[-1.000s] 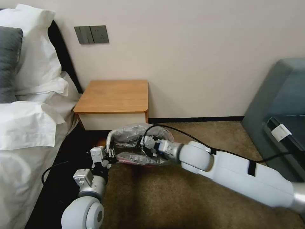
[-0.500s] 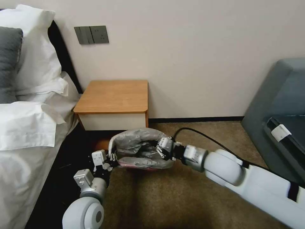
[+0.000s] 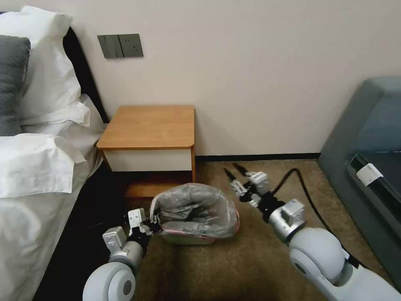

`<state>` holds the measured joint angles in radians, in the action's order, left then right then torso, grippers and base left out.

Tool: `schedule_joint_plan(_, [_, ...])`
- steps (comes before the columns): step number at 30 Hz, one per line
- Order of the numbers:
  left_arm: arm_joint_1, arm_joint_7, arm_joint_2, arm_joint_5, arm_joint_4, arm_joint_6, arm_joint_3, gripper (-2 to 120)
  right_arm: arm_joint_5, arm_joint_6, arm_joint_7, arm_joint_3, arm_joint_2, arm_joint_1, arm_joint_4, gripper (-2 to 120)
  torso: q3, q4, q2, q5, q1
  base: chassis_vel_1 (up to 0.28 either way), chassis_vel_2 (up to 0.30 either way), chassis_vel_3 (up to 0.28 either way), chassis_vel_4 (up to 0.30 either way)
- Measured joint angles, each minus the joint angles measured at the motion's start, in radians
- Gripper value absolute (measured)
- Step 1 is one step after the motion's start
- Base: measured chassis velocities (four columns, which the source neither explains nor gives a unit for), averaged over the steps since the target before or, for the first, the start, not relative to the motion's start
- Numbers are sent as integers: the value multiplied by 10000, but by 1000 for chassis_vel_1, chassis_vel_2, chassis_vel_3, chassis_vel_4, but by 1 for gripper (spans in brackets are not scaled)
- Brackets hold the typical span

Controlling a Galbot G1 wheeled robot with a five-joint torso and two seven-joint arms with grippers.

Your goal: Pick up the garbage bag from the table and place it over the trash can.

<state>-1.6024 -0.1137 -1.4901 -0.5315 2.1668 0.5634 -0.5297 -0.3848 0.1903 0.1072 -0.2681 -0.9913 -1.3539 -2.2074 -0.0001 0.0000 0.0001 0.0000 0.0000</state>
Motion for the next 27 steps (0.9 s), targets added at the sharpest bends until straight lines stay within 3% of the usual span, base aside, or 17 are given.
schedule_joint_plan(6, [20,48,26,-88,-279,36,102,7,55,-45,-75,-215,-476,-328,32,68,0,0,0,-1,0,0,0,0,0])
schedule_joint_plan(9, [19,119,36,-64,-611,9,194,7,238,-128,-144,-323,-1033,-432,254,86,1,1,-1,-1,0,0,0,0,0])
schedule_joint_plan(14, [8,93,-33,-47,-842,-125,222,7,536,-317,-288,-311,-1315,-571,322,99,1,0,0,0,0,0,0,0,0])
schedule_joint_plan(20, [-60,58,-139,-25,-995,-285,229,7,622,-372,-358,-278,-1346,-598,320,100,1,1,-1,0,0,0,0,0,0])
schedule_joint_plan(27, [-103,88,-250,-37,-868,-367,235,30,646,-410,-416,-226,-1299,-515,474,100,1,0,-1,1,0,0,0,0,0])
